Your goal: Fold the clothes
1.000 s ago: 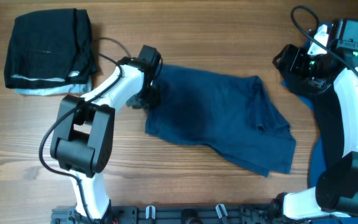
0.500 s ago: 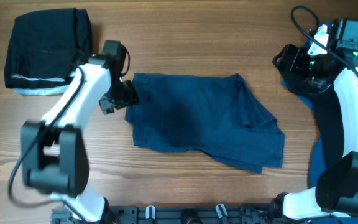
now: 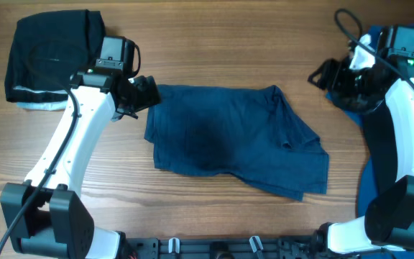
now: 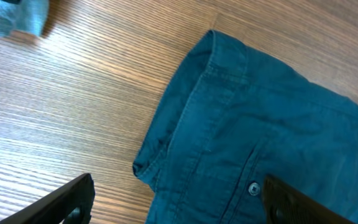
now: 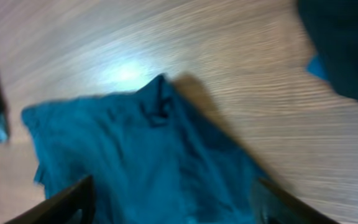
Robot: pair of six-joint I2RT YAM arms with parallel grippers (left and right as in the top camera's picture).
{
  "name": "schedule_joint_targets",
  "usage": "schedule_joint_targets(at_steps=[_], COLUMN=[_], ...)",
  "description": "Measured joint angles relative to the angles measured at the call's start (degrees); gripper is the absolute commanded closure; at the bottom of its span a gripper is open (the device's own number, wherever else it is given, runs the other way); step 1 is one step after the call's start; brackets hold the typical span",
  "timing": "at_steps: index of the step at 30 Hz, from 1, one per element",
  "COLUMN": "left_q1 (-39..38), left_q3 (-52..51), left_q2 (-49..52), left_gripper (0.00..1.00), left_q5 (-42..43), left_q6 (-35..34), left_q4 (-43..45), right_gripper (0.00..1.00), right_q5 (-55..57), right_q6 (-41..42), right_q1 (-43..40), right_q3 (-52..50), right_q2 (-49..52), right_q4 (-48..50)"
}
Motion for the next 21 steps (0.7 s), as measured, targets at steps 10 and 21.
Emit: schedule_joint_targets(at_steps=[10, 21], left_q1=[3.10, 3.08], left_q3=[0.00, 0.00], left_q2=[0.00, 0.00], left_gripper=[0.19, 0.16], left_q5=[0.00, 0.00], left_q6=[-0.02, -0.02], left_q4=[0.85, 1.05], right_gripper=[0.96, 0.96], right_q5=[-1.14, 6.01], right_q6=[-1.42, 4.26], right_q1=[12.22, 17.44], right_q3=[-12.83, -27.69], right_q2=[0.00, -0.04], right_q4=[1.18, 14.49])
